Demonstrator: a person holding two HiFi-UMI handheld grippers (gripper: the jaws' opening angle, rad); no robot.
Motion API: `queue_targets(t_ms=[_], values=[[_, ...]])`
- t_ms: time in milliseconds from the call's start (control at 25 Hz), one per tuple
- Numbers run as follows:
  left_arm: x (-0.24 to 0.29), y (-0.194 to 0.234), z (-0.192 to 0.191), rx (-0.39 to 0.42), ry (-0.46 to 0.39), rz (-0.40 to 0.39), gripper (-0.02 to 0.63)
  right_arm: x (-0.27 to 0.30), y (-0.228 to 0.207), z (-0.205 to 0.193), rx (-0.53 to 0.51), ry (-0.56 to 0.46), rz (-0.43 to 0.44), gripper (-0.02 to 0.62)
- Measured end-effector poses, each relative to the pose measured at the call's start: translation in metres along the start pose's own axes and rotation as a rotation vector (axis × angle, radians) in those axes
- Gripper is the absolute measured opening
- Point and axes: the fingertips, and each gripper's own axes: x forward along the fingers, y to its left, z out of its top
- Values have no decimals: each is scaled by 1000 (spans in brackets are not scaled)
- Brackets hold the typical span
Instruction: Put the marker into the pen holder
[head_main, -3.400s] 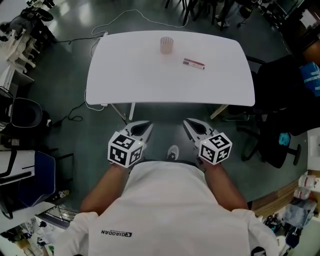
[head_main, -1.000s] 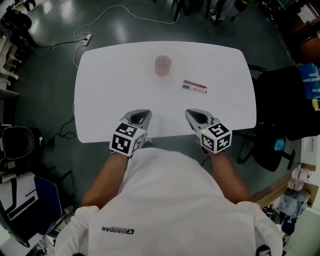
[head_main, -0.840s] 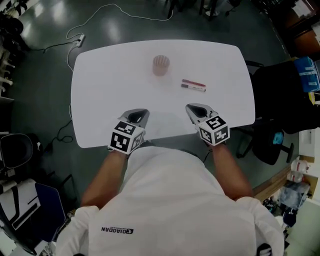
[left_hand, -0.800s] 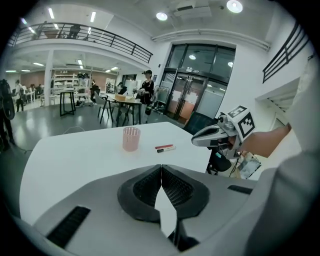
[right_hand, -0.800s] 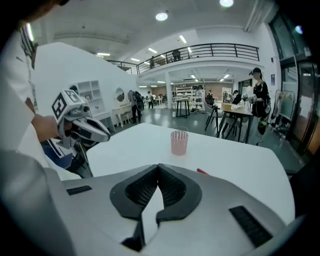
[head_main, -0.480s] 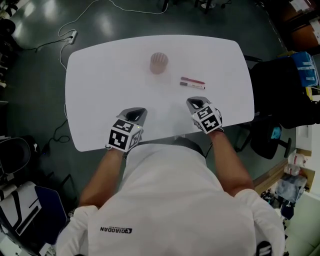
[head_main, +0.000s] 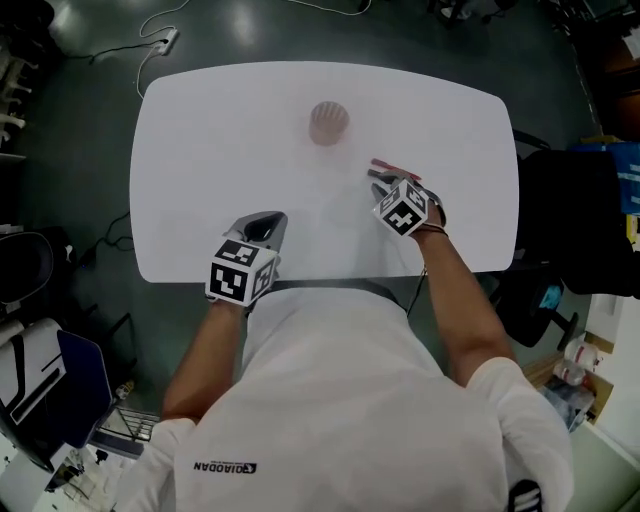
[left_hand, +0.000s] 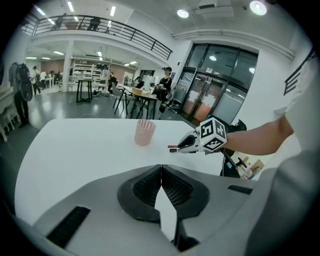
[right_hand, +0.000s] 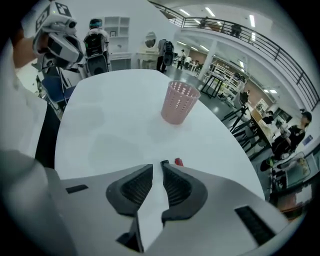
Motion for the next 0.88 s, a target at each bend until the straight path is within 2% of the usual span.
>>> queue_targets(t_ms=[200,480,680,880], values=[[1,3,-5,-41,13,50,29,28,-13,3,-118,48,35,89],[1,2,-3,-77,3,90,29,49,-8,-2,-248,143,128,104],[-3,2,-4,-91,-1,93,29,55,-4,-5,-271,191,170,98],[-9,6,-5,-93,-12,97,29,48,0,0,-252,185,173,92]])
